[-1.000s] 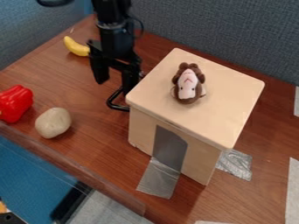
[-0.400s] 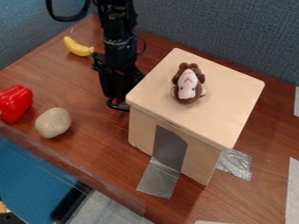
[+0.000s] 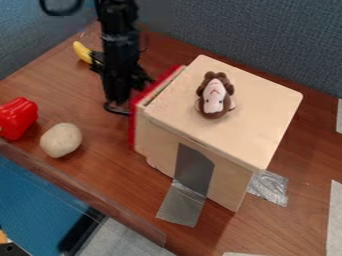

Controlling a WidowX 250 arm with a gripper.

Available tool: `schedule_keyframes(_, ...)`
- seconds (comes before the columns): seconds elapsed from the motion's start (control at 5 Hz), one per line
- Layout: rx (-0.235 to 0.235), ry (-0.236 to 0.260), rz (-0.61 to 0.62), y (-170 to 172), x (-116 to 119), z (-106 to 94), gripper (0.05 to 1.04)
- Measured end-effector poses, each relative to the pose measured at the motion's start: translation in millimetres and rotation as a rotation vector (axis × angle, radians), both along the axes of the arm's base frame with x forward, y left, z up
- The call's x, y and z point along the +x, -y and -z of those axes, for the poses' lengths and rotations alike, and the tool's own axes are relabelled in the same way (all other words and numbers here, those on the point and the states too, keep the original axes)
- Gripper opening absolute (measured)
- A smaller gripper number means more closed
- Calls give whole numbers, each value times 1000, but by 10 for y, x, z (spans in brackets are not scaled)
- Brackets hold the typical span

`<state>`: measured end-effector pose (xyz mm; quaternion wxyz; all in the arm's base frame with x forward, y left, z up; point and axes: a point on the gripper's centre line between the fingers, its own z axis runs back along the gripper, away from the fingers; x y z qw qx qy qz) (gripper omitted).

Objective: Open the drawer

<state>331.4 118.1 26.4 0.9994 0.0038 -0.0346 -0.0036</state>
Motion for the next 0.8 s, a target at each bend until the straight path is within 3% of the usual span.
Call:
schedule_keyframes(0.4,31,-9,-64,-370,-46,6,160)
schedule_keyframes(0.6,35,-2,-100,-517,-77,-30,386)
schedule_keyframes(0.8,28,-7,-88,-522,-74,-64,694)
